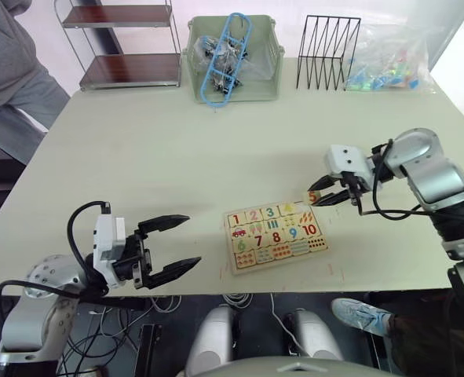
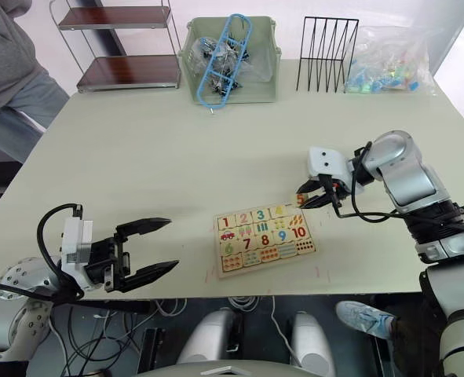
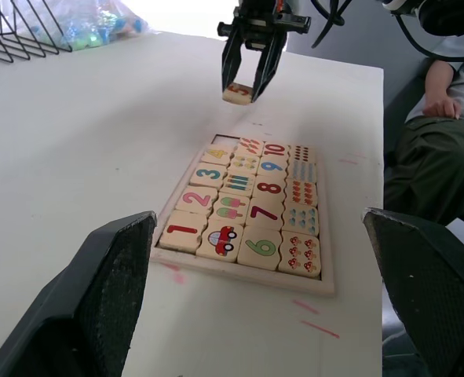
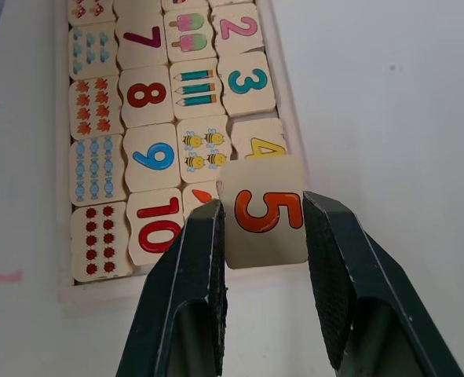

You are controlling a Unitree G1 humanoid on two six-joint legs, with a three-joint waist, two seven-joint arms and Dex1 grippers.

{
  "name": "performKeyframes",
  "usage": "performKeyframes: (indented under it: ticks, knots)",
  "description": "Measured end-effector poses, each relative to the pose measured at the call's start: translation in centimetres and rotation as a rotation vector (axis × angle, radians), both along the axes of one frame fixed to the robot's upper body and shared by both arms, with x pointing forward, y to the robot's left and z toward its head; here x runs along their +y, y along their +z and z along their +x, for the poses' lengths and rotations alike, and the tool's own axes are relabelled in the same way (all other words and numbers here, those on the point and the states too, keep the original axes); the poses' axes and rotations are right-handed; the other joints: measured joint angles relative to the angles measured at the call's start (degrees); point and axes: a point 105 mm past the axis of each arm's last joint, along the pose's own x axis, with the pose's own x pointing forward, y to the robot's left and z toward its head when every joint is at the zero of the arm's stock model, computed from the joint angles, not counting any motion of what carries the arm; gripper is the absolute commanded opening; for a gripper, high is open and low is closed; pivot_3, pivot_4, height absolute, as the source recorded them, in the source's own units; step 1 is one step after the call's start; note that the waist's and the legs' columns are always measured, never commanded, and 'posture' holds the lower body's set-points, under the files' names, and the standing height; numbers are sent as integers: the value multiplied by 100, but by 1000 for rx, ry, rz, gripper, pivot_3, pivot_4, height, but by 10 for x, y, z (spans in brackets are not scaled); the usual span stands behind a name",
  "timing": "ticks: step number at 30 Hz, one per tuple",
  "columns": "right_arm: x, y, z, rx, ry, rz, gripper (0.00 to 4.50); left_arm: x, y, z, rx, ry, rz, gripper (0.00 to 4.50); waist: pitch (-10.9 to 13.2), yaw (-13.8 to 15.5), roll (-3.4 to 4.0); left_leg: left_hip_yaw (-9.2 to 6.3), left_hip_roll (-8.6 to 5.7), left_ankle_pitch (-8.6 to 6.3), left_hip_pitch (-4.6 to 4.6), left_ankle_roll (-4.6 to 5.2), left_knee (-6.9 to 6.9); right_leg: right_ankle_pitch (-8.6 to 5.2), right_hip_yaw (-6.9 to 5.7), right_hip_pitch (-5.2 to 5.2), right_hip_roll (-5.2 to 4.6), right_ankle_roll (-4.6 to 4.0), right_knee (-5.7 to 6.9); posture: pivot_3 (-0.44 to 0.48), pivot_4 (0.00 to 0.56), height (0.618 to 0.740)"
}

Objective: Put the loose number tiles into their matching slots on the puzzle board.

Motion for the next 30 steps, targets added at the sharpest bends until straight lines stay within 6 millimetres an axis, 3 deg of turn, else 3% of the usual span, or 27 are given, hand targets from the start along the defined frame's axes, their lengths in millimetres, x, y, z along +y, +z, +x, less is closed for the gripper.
performKeyframes:
  ticks: [11, 30]
  knots:
    - [14, -8, 10, -59, 21, -246, 872, 1, -4, -3, 0, 41, 17, 4500, 0, -4, 0, -1, 0, 0, -1, -1, -4, -1, -1, -5, 1, -1, -1, 0, 150, 740]
    - [25, -21, 16, -62, -9, -352, 872, 4, -5, -6, 4, 58, 23, 4500, 0, -13, 1, 0, -1, 0, -2, -1, -5, -1, -1, -9, 2, -2, 1, 0, 150, 740]
